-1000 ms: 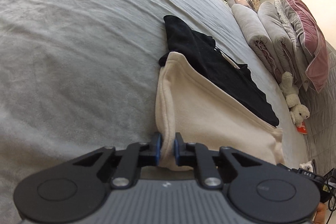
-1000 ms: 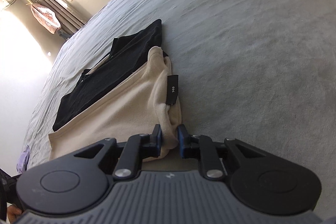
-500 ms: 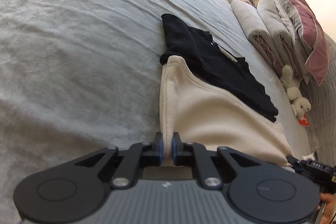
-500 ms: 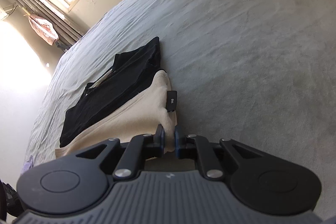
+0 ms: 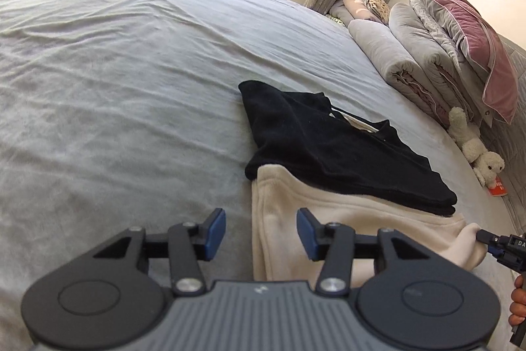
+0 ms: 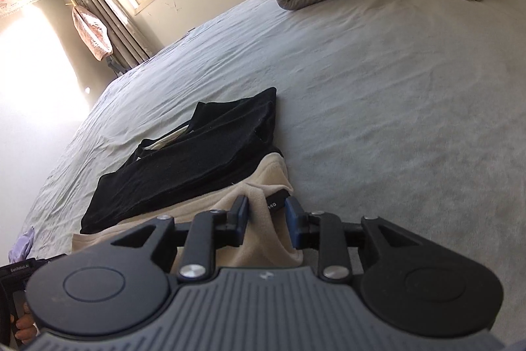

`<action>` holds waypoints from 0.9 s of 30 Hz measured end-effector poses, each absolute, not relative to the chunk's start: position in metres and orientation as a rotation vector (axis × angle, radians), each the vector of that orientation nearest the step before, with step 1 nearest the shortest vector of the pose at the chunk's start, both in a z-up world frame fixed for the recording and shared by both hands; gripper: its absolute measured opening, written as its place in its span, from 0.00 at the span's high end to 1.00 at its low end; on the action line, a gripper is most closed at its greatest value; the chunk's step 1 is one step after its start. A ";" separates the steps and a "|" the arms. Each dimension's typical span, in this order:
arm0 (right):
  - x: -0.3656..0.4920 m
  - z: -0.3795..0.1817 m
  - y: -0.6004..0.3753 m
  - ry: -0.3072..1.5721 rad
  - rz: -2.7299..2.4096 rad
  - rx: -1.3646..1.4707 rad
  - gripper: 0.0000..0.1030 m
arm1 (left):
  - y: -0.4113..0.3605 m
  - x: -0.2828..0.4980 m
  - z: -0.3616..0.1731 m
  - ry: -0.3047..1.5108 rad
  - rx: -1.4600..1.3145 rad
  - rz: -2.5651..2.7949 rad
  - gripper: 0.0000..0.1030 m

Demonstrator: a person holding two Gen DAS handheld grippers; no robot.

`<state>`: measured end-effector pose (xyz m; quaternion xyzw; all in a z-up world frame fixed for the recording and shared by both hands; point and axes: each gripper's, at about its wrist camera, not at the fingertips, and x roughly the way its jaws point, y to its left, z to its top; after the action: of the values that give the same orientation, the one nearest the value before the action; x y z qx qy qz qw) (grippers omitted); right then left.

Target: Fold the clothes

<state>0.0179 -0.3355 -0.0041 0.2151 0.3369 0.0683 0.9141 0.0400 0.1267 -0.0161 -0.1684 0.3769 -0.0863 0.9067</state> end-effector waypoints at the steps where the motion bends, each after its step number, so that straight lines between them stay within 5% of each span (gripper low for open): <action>1: 0.022 -0.005 -0.332 0.691 0.141 0.427 0.71 | 0.125 0.043 -0.016 0.772 -0.347 -0.179 0.55; 5: 0.029 0.003 -0.335 0.739 0.140 0.439 0.65 | 0.119 0.051 -0.016 0.754 -0.339 -0.179 0.61; 7: 0.027 0.010 -0.342 0.800 0.165 0.456 0.54 | 0.118 0.053 -0.016 0.751 -0.337 -0.177 0.63; 19: 0.038 -0.005 -0.341 0.706 0.095 0.428 0.53 | 0.110 0.058 -0.021 0.725 -0.338 -0.156 0.80; 20: 0.042 -0.008 -0.336 0.700 0.097 0.403 0.56 | 0.109 0.057 -0.021 0.716 -0.329 -0.156 0.82; 21: 0.045 -0.012 -0.331 0.695 0.099 0.377 0.69 | 0.108 0.057 -0.020 0.705 -0.323 -0.158 0.90; 22: 0.046 -0.014 -0.324 0.692 0.092 0.328 0.93 | 0.108 0.055 -0.020 0.692 -0.324 -0.160 0.92; 27: 0.037 -0.006 -0.317 0.563 0.030 0.230 0.96 | 0.112 0.043 -0.013 0.594 -0.341 -0.136 0.93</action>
<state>0.0367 -0.3167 -0.0058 0.1134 0.2772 0.0147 0.9540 0.0435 0.1116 -0.0130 -0.1668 0.2910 -0.0667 0.9397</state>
